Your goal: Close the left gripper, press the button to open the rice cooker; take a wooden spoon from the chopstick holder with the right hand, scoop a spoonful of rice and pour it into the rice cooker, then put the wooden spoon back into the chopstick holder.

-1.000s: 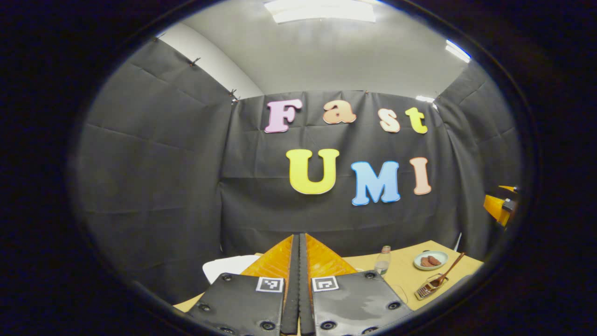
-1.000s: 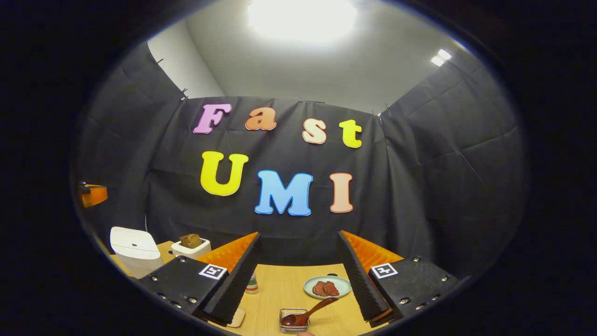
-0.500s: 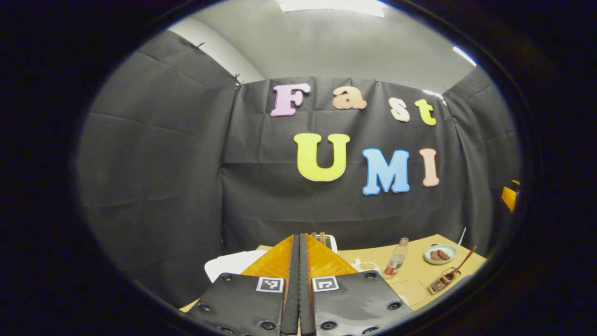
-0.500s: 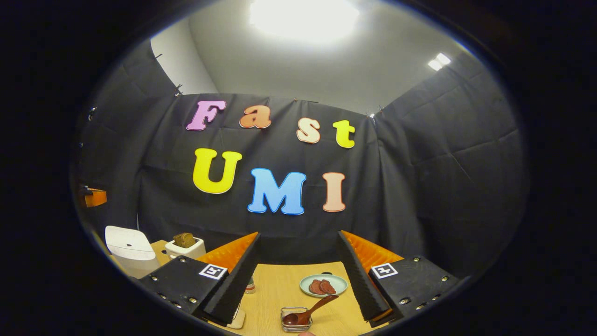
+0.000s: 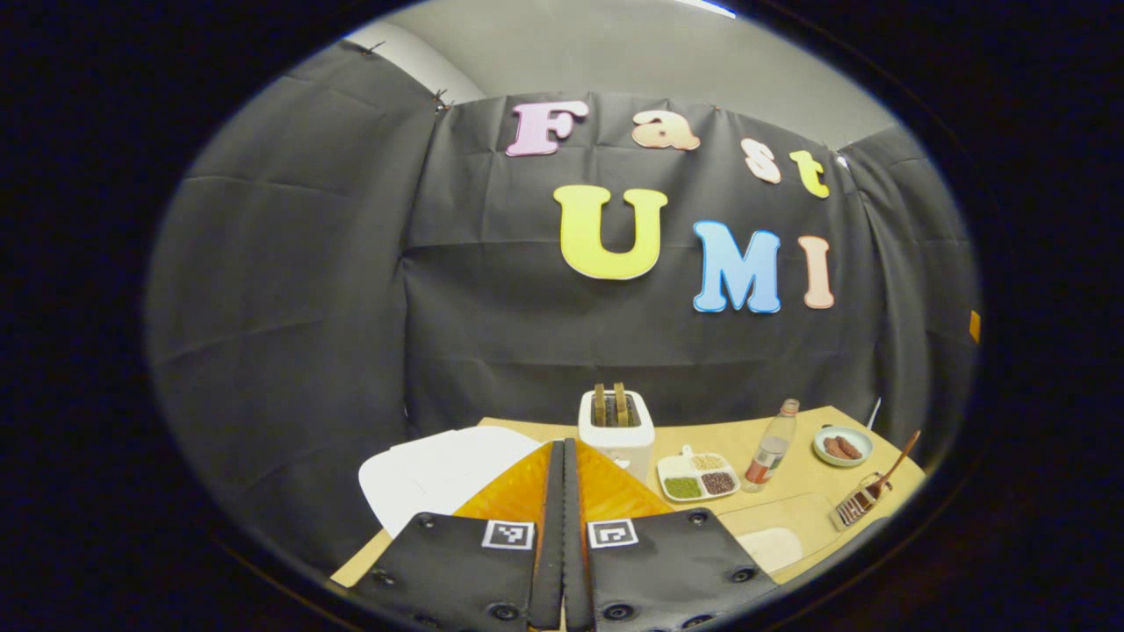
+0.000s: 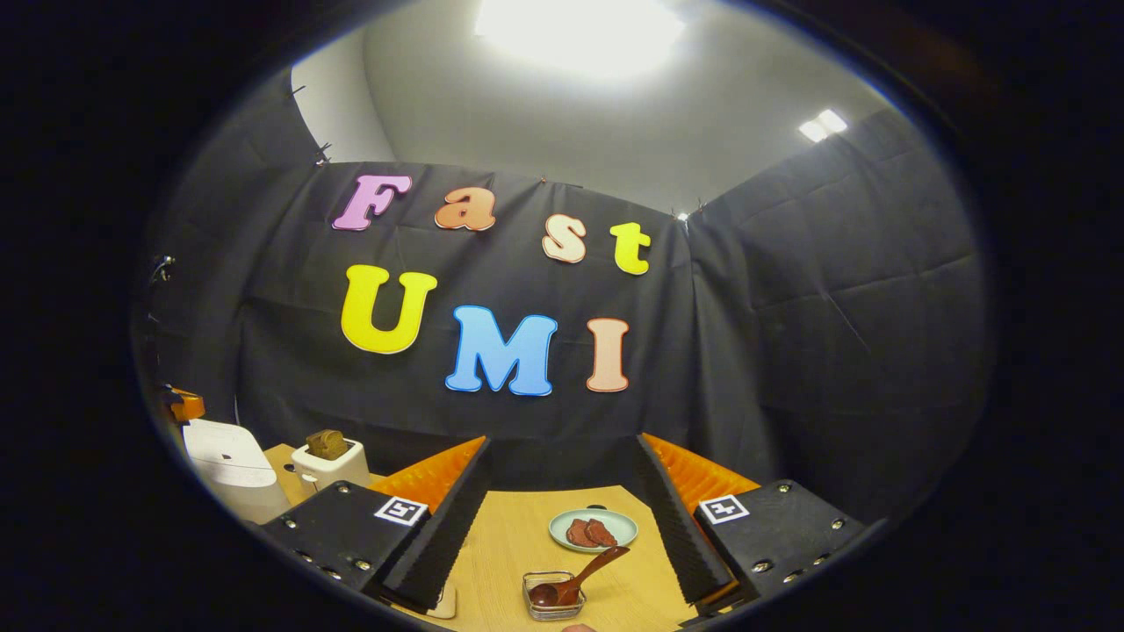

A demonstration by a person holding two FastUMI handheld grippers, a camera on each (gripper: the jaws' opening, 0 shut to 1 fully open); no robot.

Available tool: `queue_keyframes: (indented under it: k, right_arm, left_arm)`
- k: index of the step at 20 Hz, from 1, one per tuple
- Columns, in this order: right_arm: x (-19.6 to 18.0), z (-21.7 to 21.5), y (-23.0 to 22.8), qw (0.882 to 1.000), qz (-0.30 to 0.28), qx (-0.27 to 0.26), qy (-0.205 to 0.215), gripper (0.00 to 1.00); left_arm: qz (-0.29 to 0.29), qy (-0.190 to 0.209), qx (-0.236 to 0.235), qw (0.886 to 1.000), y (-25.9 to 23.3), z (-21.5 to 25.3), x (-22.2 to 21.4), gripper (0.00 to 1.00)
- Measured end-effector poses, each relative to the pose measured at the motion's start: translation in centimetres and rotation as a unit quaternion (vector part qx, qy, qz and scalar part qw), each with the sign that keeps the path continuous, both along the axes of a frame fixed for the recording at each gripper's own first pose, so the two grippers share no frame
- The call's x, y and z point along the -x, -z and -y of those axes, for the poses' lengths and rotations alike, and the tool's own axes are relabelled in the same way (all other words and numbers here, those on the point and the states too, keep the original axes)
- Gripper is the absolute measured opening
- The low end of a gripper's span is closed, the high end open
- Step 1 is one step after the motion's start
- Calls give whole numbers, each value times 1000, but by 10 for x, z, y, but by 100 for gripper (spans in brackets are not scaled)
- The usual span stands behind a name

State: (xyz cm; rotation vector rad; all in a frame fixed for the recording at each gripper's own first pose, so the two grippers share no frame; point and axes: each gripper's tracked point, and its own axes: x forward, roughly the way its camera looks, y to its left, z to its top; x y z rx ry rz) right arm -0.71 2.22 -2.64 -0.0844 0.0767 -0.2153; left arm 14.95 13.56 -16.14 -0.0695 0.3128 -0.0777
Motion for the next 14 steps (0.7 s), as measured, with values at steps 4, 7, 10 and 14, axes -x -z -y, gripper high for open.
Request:
queue_keyframes:
  k: [4, 7, 10, 14]
  right_arm:
    - [3, -6, 0, 1000, -2, 16, 5, 96]
    - [3, -9, 2, 1000, -7, 27, 6, 96]
    - [1, -10, 1, 999, -8, 42, 6, 96]
    - [-4, -14, 3, 999, -14, 49, -6, 96]
  left_arm:
    - [-36, 3, 3, 999, 44, -4, -10, 8]
    - [-66, 0, -1, 998, 75, -10, -14, 8]
    - [-81, -3, 0, 997, 91, -10, -15, 9]
    - [-87, -6, 2, 996, 103, -7, -11, 9]
